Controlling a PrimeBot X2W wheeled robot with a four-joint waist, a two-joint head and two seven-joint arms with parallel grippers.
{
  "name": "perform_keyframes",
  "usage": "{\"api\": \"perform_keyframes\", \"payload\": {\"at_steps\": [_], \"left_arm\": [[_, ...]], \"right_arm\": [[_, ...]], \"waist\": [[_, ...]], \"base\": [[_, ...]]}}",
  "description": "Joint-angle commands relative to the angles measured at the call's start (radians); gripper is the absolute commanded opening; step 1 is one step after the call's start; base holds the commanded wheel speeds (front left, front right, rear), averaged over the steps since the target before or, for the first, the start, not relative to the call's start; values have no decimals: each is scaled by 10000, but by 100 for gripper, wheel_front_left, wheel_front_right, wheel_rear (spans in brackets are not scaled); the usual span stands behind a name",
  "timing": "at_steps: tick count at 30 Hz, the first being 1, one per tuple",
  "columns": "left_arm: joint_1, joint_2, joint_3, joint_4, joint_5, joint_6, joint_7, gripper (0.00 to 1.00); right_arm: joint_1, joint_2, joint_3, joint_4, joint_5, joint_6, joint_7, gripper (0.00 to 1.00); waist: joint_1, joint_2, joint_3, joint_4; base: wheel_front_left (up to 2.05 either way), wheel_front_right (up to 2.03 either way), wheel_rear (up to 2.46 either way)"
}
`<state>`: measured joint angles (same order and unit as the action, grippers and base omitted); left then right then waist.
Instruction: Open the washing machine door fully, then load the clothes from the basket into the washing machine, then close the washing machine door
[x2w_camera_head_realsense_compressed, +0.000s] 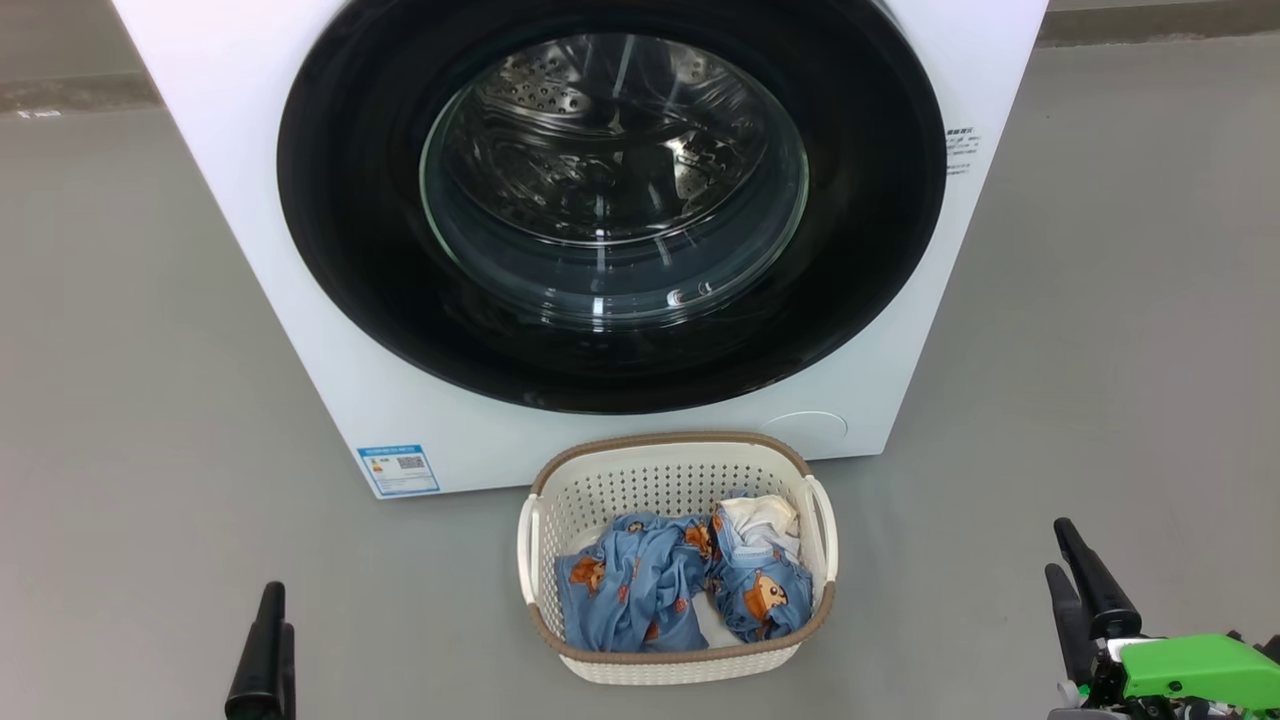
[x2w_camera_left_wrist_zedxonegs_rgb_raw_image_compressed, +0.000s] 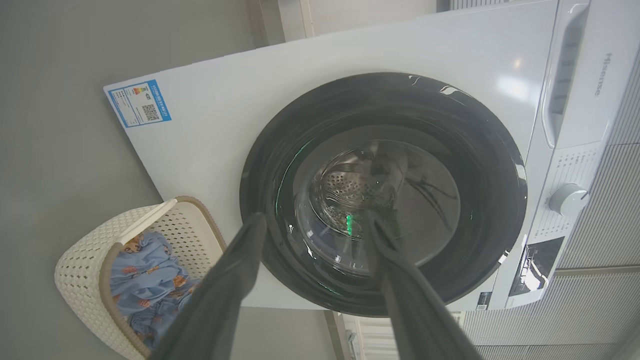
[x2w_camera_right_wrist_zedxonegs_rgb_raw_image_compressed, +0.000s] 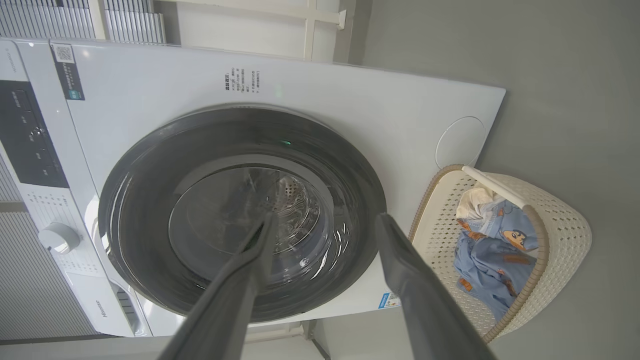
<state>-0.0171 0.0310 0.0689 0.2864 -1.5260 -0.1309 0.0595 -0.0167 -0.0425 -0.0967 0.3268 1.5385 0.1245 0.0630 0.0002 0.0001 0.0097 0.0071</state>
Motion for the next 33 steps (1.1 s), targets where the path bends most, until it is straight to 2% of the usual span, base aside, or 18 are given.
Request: {"api": "perform_keyframes", "payload": {"at_steps": [1, 19, 33], "left_arm": [[-347, 178, 65, -362, 299, -1, -106, 100], [-539, 160, 110, -504, 3217, -1, -635, 100], [-558, 164, 35, -469, 5496, 77, -1046, 100]], "right_arm": [[-500, -230, 101, -312, -222, 11, -103, 100], [-834, -556, 617, -643, -2991, 20, -653, 100], [-1039, -826, 1259, -427, -4418, 26, -1067, 100]], "waist": [[-2, -1, 13, 7], [-2, -1, 175, 105], [-2, -1, 158, 149]], "base": [[0, 0, 0], [0, 0, 0], [0, 0, 0]]}}
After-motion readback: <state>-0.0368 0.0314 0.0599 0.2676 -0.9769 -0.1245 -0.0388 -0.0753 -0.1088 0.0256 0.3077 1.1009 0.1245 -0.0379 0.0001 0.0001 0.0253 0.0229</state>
